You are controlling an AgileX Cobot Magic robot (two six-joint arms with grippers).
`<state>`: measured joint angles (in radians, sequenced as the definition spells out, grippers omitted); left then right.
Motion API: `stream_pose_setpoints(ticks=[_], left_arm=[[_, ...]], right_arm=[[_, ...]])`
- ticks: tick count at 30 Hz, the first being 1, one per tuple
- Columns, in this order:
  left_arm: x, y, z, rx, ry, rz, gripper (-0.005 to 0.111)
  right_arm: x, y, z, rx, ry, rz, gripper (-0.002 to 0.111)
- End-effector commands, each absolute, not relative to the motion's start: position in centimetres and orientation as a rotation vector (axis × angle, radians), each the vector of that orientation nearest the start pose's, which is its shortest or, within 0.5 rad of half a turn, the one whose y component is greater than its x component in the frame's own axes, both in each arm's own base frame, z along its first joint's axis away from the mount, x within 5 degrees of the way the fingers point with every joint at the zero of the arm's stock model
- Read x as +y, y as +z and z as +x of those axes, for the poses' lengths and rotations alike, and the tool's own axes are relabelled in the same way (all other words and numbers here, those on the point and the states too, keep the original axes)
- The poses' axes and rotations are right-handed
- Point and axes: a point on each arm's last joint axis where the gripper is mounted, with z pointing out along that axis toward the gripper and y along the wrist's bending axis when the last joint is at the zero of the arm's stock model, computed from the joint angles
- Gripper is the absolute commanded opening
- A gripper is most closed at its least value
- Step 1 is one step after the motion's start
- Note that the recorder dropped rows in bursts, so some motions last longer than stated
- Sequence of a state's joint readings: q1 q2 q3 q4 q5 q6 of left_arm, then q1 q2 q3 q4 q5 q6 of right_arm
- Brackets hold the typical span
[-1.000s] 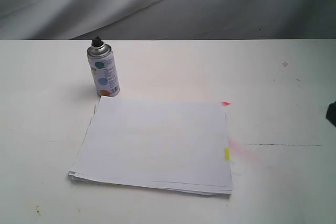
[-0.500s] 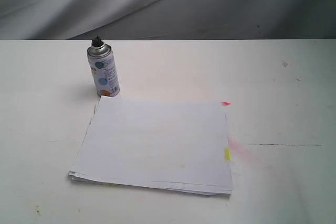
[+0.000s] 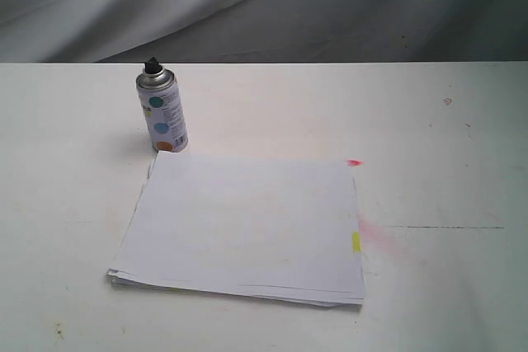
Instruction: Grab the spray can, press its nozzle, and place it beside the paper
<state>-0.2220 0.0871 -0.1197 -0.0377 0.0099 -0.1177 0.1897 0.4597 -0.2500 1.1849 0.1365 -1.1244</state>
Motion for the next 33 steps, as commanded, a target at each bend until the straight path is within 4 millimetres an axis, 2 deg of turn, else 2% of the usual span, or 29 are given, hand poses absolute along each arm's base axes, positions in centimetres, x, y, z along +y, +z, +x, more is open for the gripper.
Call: stream_pose_setpoints(ticks=[1, 7, 15, 19, 23, 26, 33], left_arm=[[-1.3, 24.7, 5.7, 1.461, -0.314, 0.042, 0.001], [-1.3, 24.7, 5.7, 1.461, -0.314, 0.042, 0.001], [-1.3, 24.7, 5.7, 1.461, -0.316, 0.04, 0.001], [-1.3, 24.7, 5.7, 1.461, -0.316, 0.04, 0.001], [-1.3, 24.7, 5.7, 1.461, -0.316, 0.04, 0.001], [-1.3, 24.7, 5.7, 1.461, -0.314, 0.043, 0.001], [-1.3, 24.7, 5.7, 1.461, -0.314, 0.043, 0.001]], right_arm=[[2.9, 25.6, 9.9, 1.76, 0.261, -0.201, 0.0], [1.9, 24.5, 9.5, 1.738, 0.25, -0.049, 0.0], [1.1, 21.1, 9.2, 1.781, 0.188, 0.019, 0.0], [0.5, 20.9, 9.2, 1.783, 0.135, 0.082, 0.0], [0.0, 20.8, 8.8, 1.749, 0.065, 0.074, 0.0], [0.0, 19.8, 8.1, 1.724, 0.06, 0.067, 0.0], [0.1, 19.9, 7.2, 1.7, 0.08, 0.064, 0.0]])
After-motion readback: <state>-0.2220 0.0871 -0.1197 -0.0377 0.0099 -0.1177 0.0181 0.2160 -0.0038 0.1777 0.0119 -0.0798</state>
